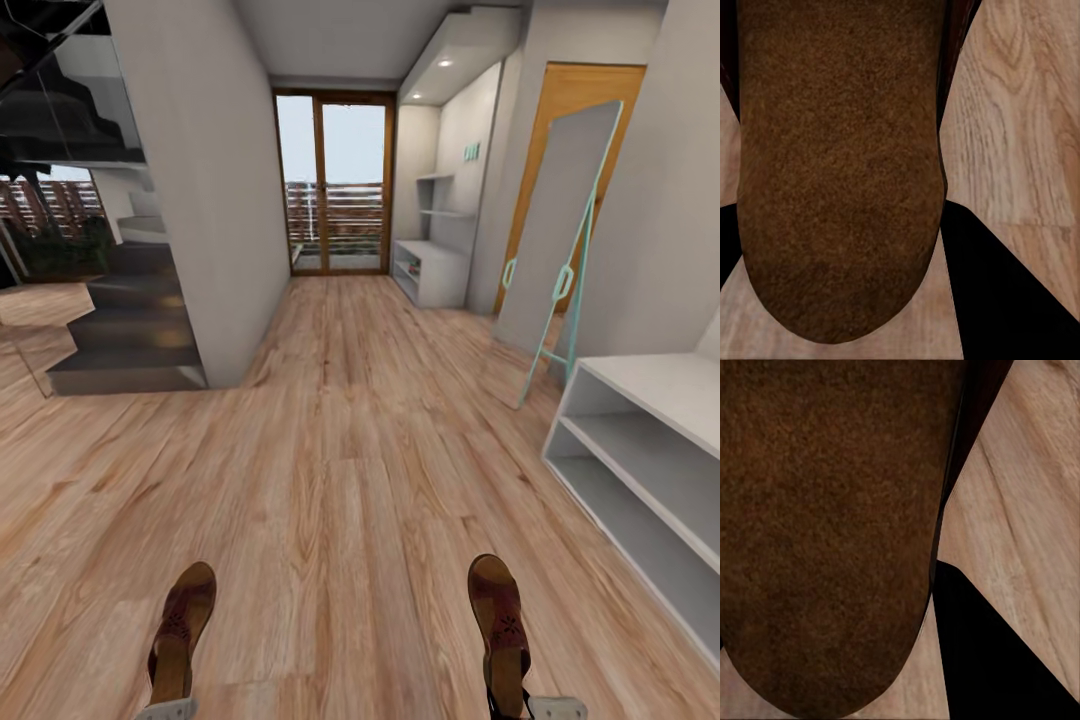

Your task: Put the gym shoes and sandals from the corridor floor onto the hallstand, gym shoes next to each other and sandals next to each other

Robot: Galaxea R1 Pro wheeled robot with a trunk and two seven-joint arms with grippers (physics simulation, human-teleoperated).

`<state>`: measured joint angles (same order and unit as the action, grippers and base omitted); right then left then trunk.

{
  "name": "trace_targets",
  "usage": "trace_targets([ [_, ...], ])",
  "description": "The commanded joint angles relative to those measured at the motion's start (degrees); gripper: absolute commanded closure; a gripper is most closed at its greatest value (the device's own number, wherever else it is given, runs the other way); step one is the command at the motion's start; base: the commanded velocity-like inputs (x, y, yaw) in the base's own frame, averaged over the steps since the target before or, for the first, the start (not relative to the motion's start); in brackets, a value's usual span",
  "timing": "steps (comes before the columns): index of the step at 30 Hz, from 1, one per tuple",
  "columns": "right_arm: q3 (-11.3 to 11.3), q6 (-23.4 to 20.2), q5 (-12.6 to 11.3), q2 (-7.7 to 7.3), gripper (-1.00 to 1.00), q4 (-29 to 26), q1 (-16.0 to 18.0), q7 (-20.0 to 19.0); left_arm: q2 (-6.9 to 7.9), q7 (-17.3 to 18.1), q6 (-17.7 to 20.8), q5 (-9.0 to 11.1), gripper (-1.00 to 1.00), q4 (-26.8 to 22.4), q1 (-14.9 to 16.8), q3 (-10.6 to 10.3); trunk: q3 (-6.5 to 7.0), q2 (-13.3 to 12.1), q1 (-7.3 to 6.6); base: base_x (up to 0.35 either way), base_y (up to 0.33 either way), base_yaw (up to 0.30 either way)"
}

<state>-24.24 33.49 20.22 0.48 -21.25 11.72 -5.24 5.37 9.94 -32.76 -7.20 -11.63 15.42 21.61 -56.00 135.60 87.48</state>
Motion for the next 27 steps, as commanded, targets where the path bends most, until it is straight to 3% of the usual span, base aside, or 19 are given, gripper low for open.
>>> trace_targets([
  [1,-0.5,0.1,-0.2,0.05,1.0,0.0,0.0,-0.6,-0.01,0.2,-0.2,-0.7,1.0,0.0,0.0,0.5,-0.12,0.0,0.02,0.339,0.0,0.0],
  [27,-0.5,0.1,-0.2,0.08,1.0,0.0,0.0,-0.6,-0.01,0.2,-0.2,-0.7,1.0,0.0,0.0,0.5,-1.05,0.0,0.02,0.339,0.0,0.0],
])
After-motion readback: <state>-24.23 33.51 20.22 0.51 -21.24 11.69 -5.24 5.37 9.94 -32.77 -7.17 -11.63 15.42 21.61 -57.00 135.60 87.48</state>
